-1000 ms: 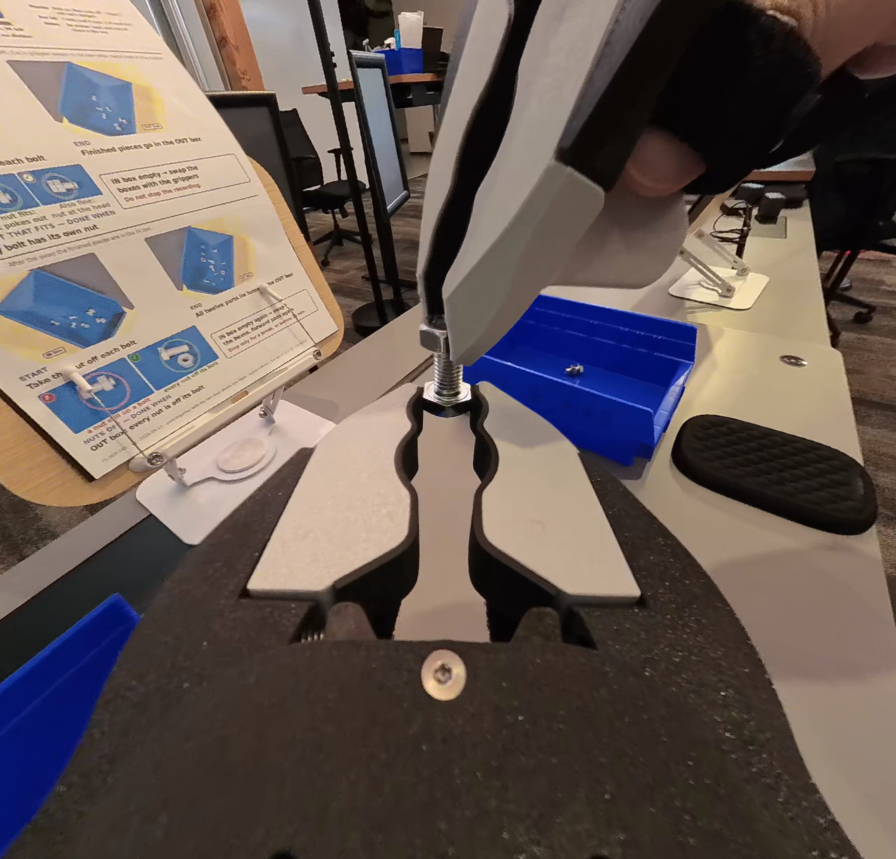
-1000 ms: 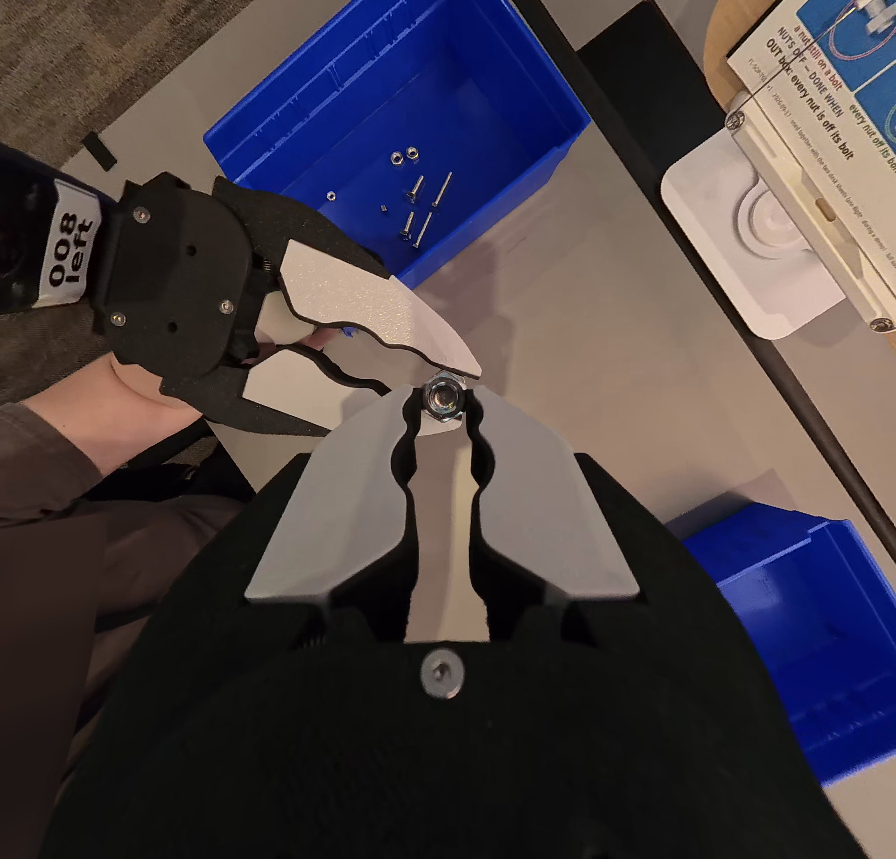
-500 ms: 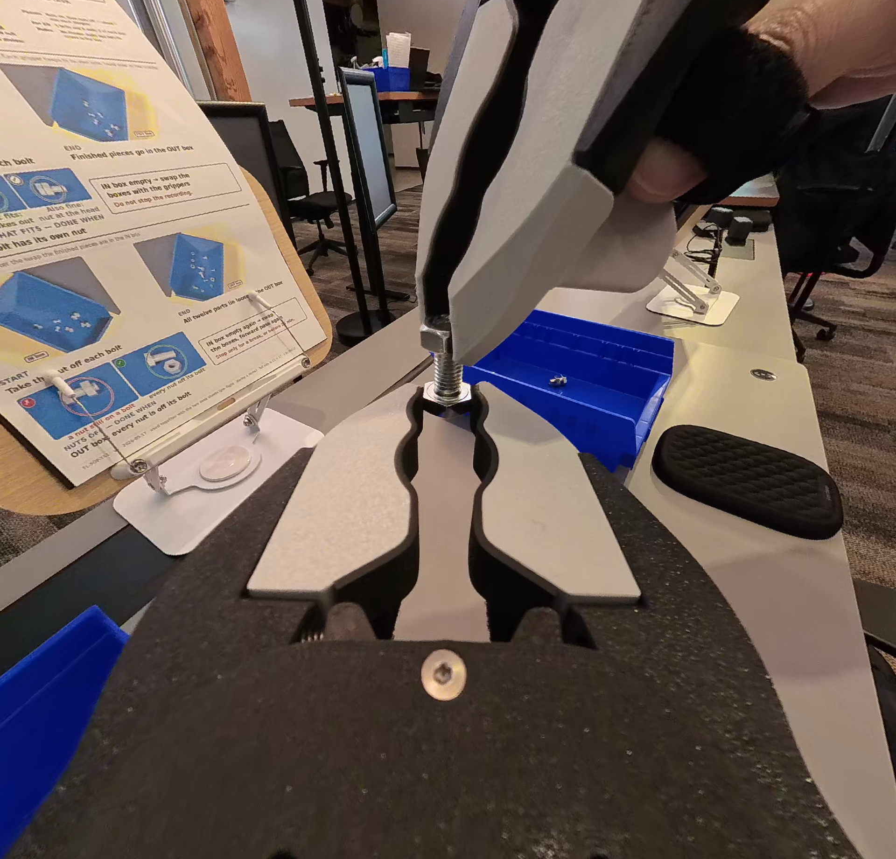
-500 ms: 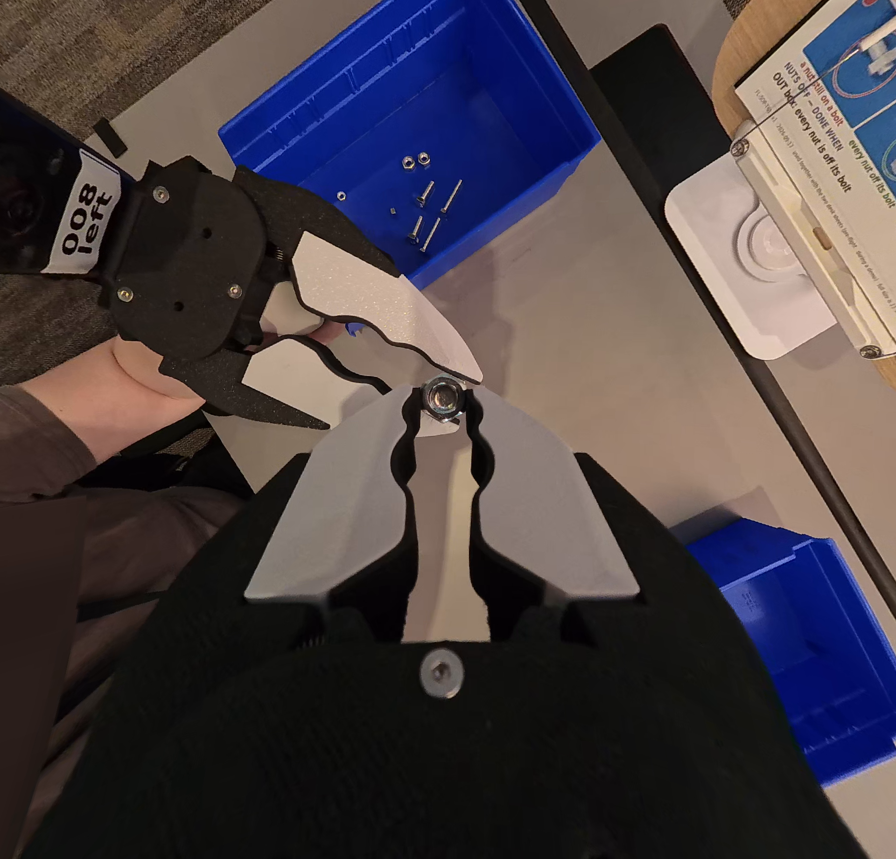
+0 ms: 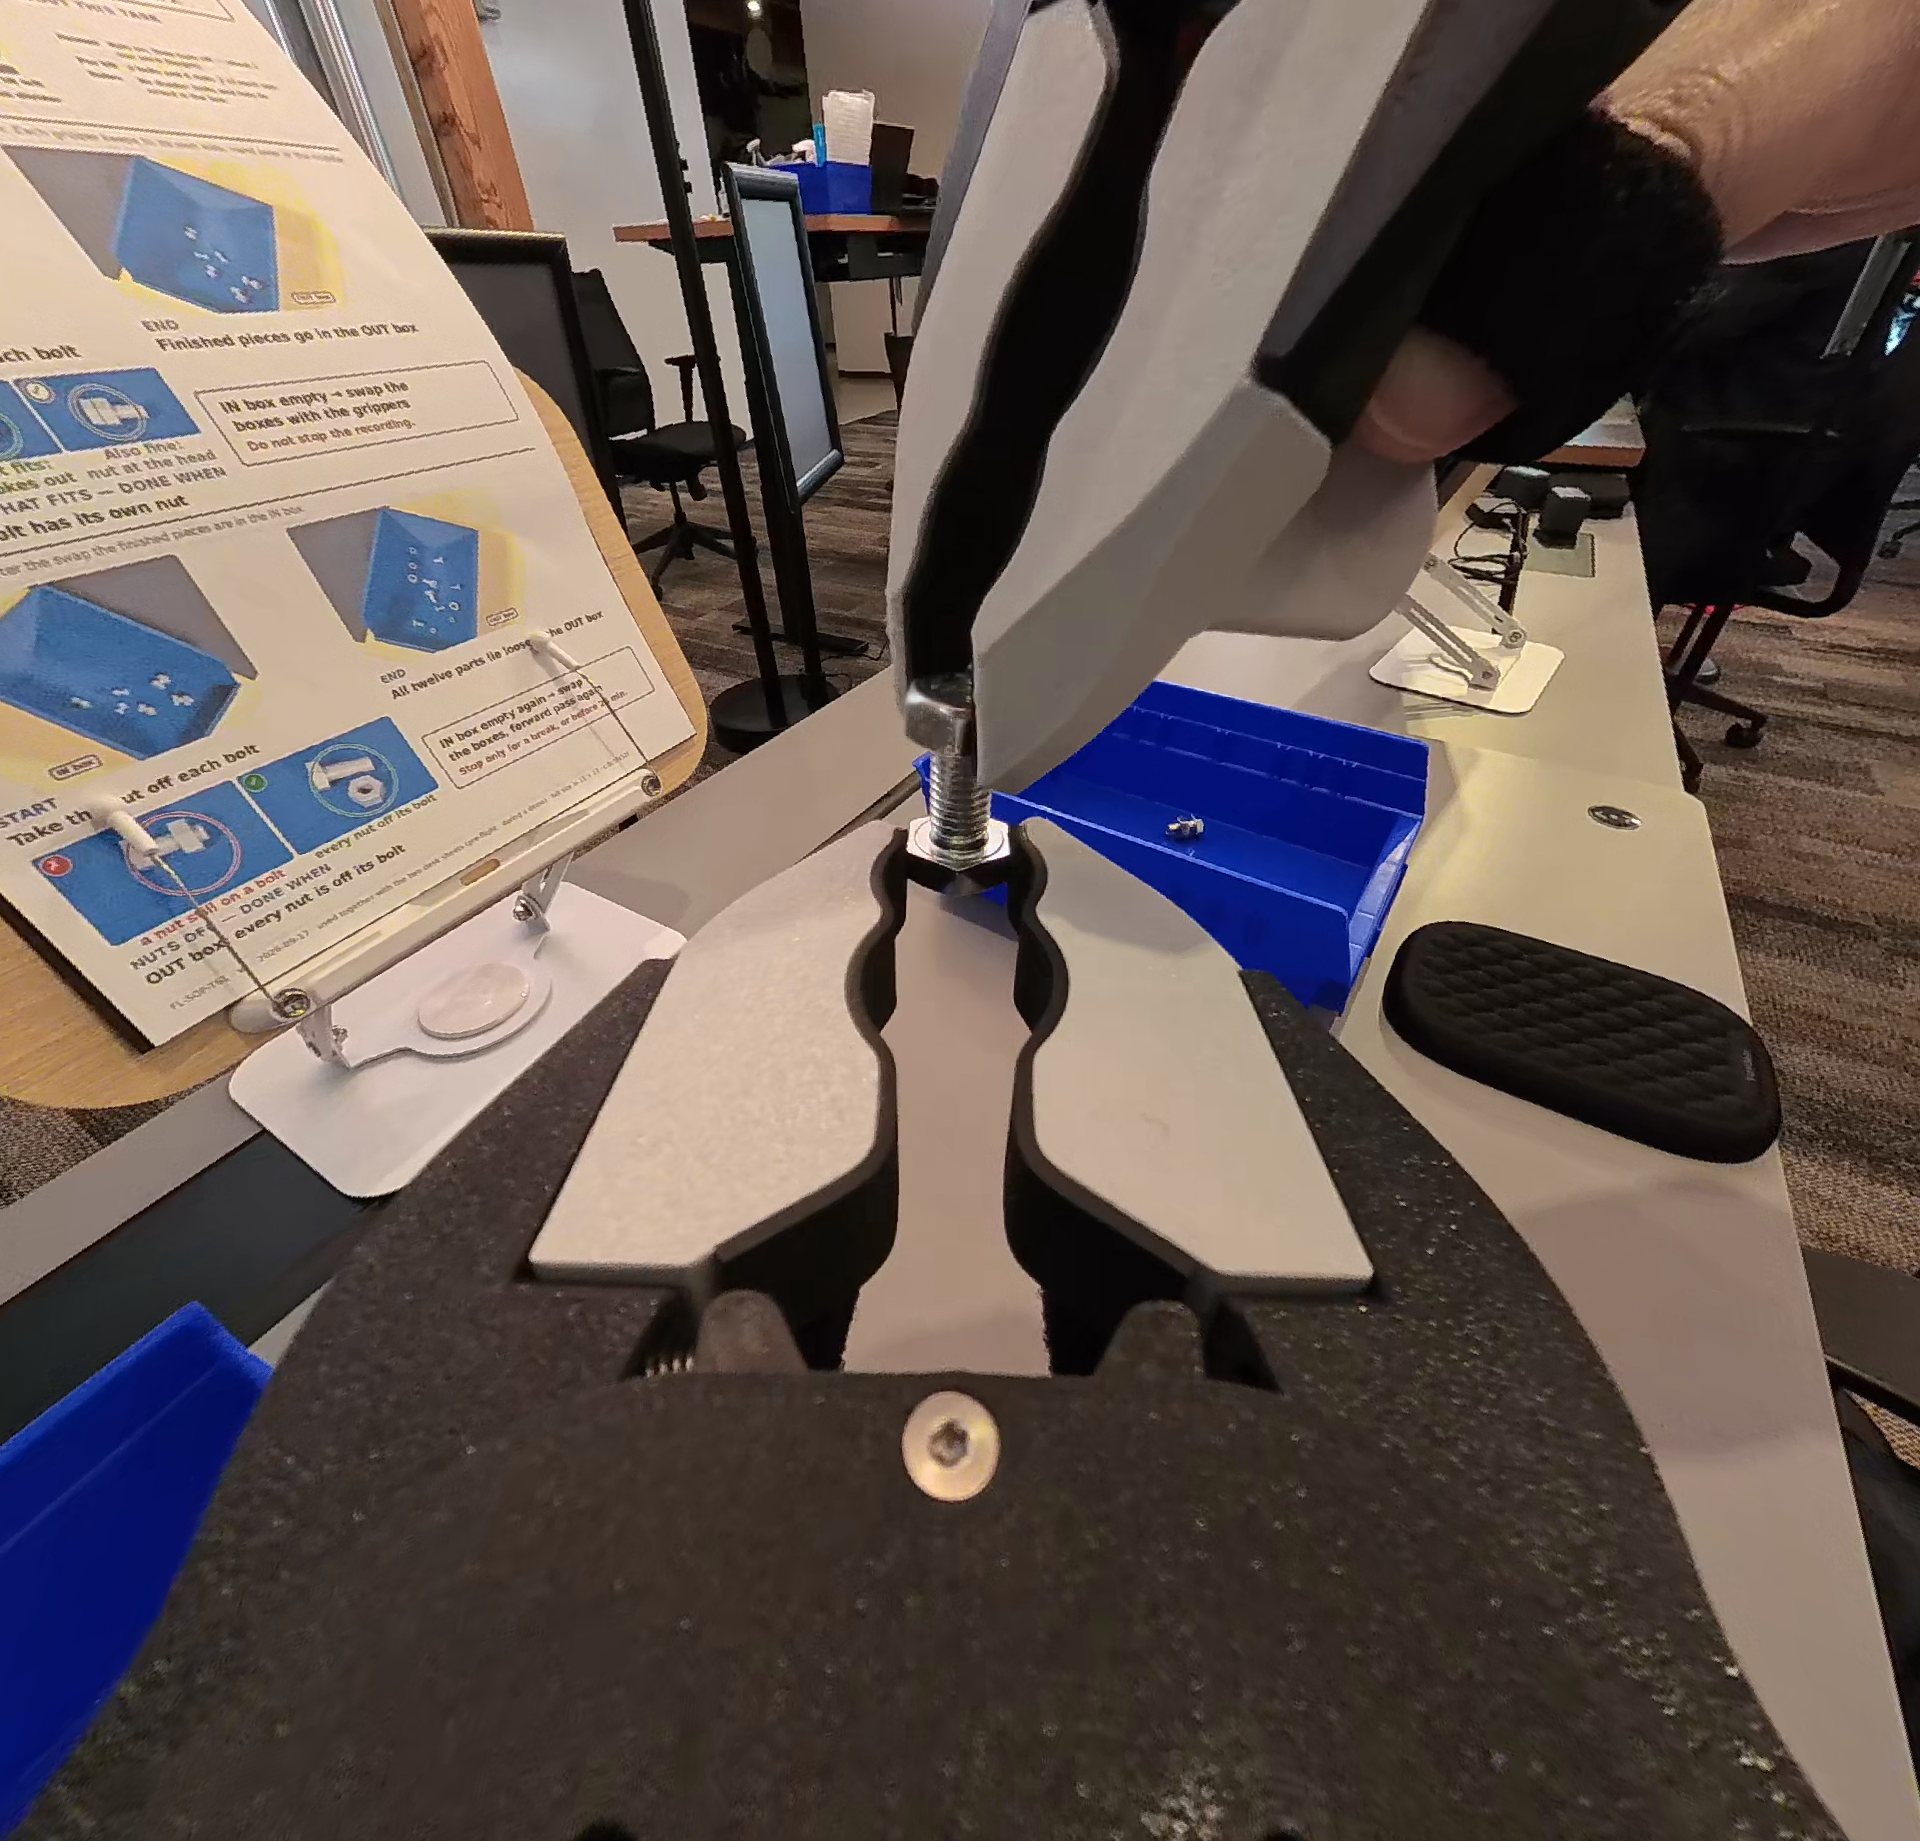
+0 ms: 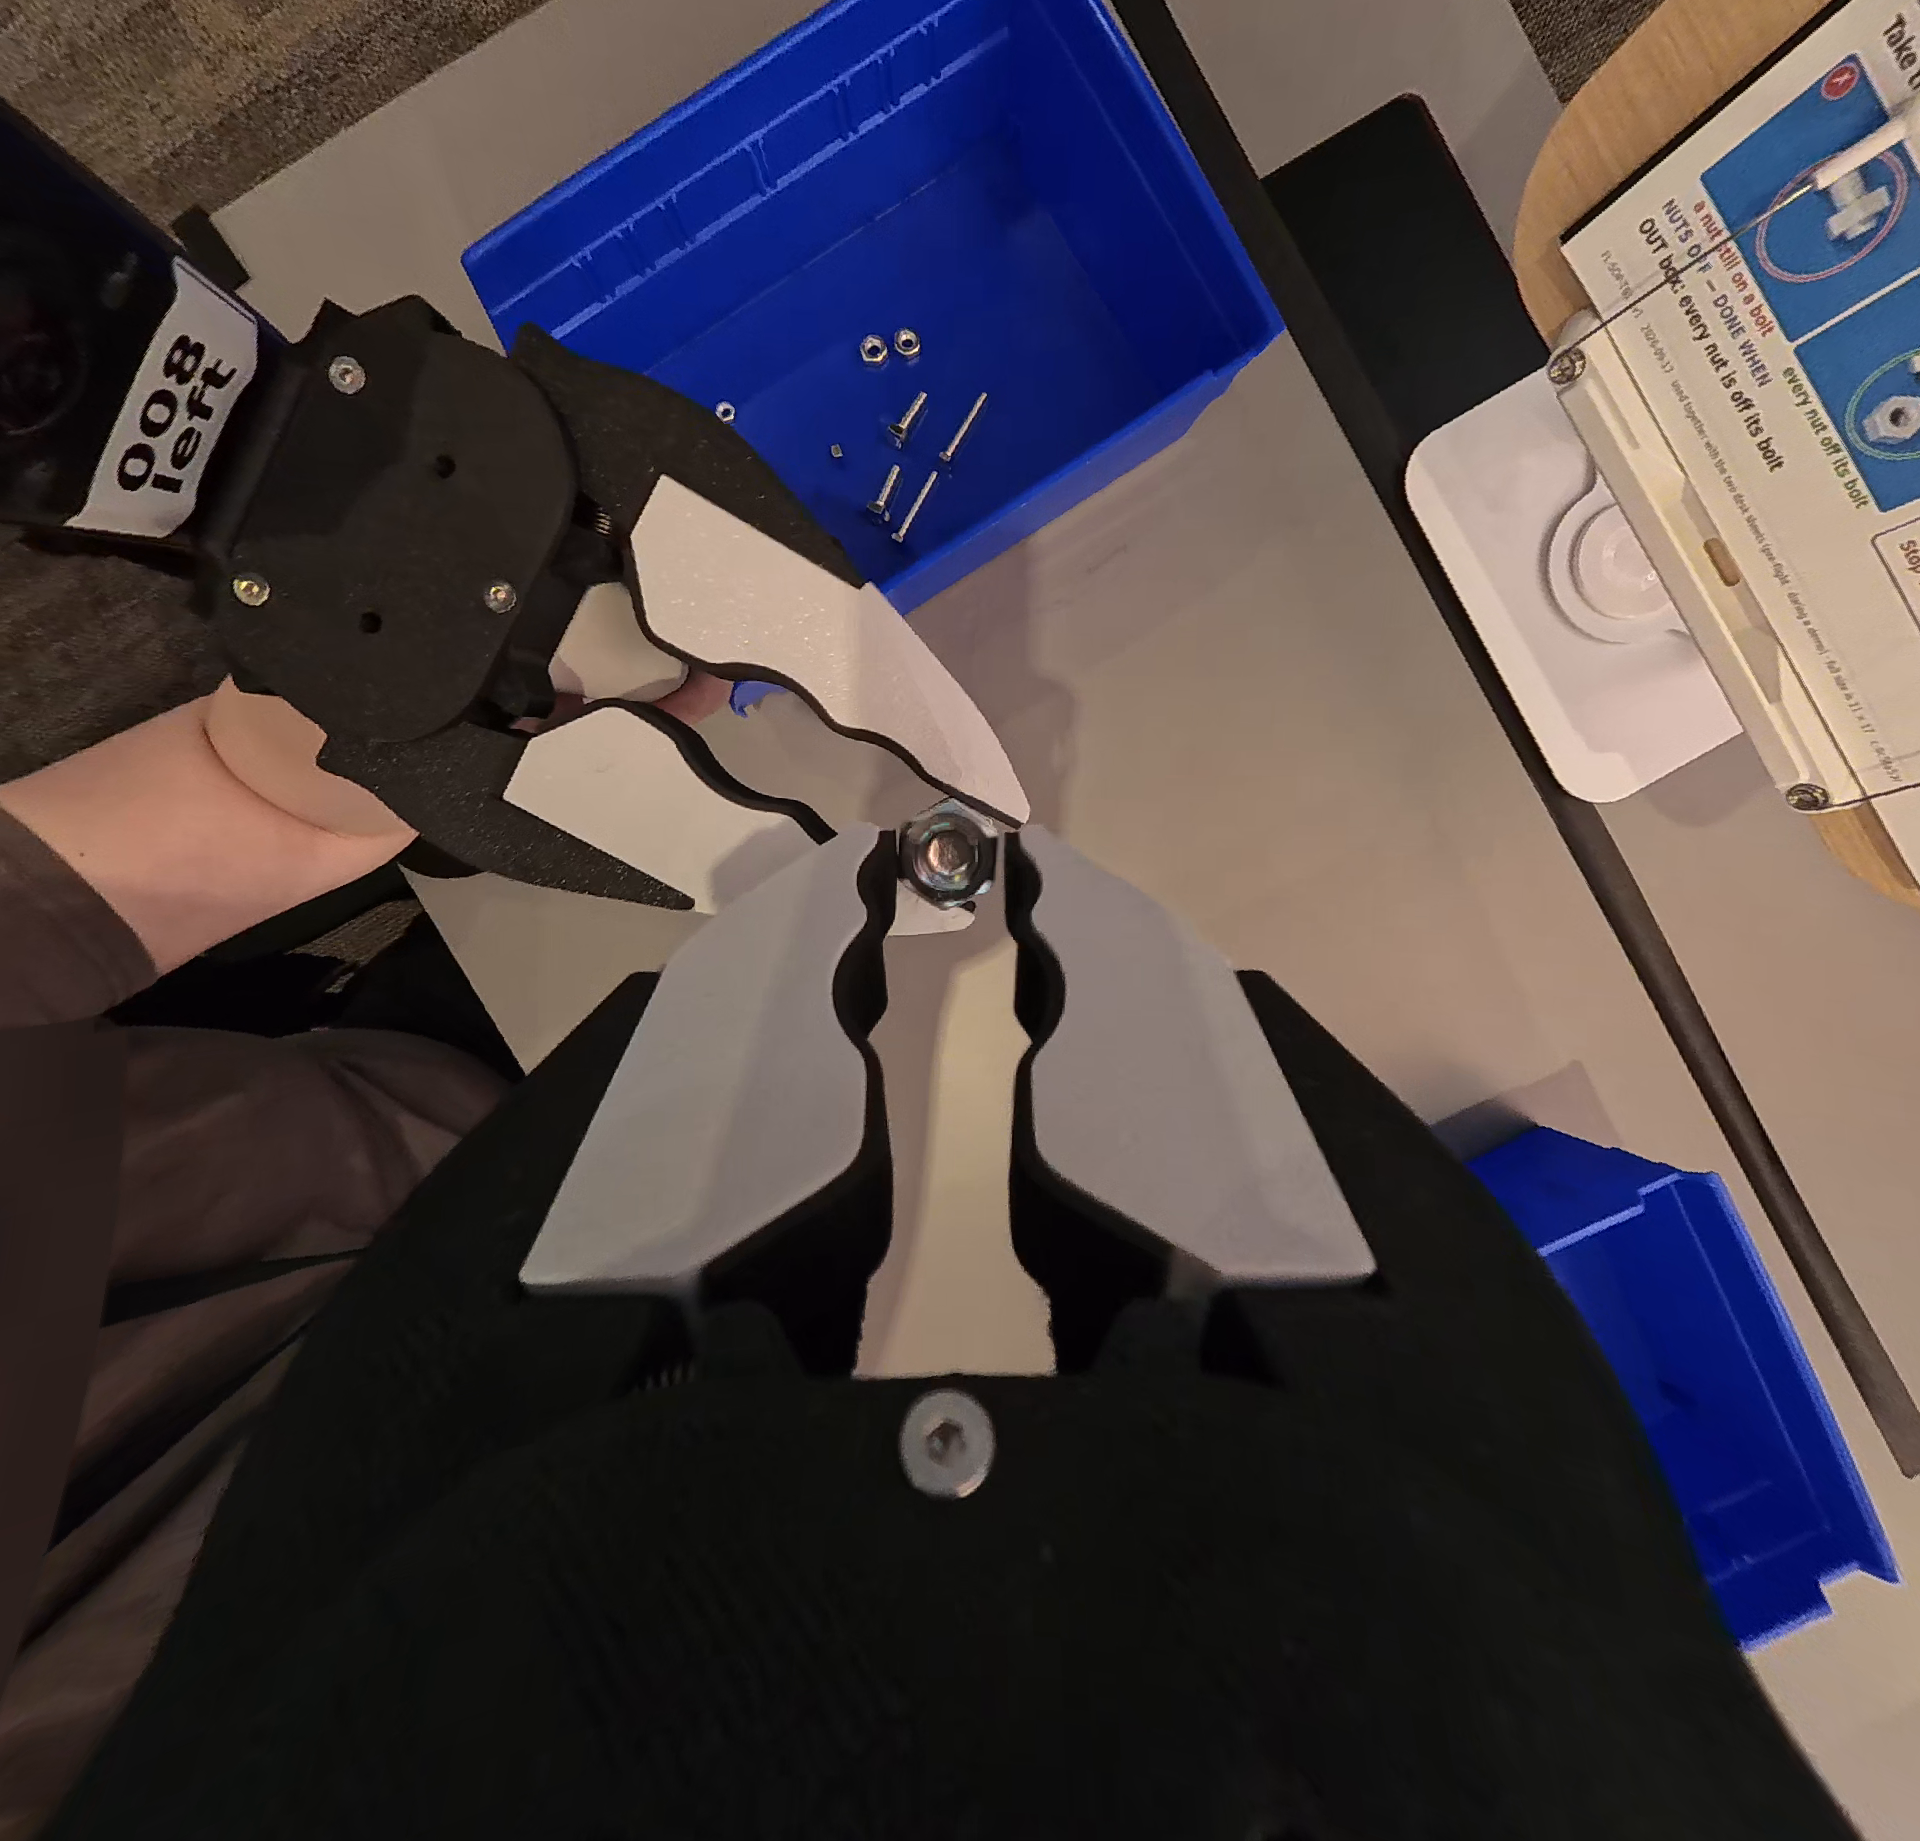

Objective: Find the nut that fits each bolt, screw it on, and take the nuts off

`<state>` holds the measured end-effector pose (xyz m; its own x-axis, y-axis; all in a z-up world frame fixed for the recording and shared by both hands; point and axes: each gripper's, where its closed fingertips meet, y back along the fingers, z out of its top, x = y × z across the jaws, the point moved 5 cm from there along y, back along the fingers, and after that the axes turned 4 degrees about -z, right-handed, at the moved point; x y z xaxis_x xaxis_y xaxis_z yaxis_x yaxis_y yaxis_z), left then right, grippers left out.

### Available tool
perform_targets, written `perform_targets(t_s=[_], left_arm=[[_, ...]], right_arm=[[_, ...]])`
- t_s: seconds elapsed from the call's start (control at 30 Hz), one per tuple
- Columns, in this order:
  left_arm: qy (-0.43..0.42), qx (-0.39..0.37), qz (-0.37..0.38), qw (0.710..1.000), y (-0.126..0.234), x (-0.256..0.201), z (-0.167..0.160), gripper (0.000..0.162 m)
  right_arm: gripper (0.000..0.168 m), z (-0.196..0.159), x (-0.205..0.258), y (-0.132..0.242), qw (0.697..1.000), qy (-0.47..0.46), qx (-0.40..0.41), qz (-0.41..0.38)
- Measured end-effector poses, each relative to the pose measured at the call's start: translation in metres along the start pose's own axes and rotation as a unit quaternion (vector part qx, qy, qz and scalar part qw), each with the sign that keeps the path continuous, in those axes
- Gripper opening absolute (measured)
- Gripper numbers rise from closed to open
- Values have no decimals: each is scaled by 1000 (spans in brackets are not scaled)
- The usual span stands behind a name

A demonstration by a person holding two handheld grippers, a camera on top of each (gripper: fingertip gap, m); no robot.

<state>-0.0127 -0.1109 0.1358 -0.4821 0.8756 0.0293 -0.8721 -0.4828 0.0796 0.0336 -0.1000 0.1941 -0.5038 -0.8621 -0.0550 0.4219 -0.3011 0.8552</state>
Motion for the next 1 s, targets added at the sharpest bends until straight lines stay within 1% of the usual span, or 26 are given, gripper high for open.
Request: perform_targets(t_s=[0.7,1.0], left_arm=[[10,-6,-17,1000,-1,-2,0,18],[14,-3,-22,1000,-2,-2,-1,18]], right_arm=[[29,-1,-2,3,1000,18,-6,-13],[30,-2,-1,3,1000,24,-9,-6]])
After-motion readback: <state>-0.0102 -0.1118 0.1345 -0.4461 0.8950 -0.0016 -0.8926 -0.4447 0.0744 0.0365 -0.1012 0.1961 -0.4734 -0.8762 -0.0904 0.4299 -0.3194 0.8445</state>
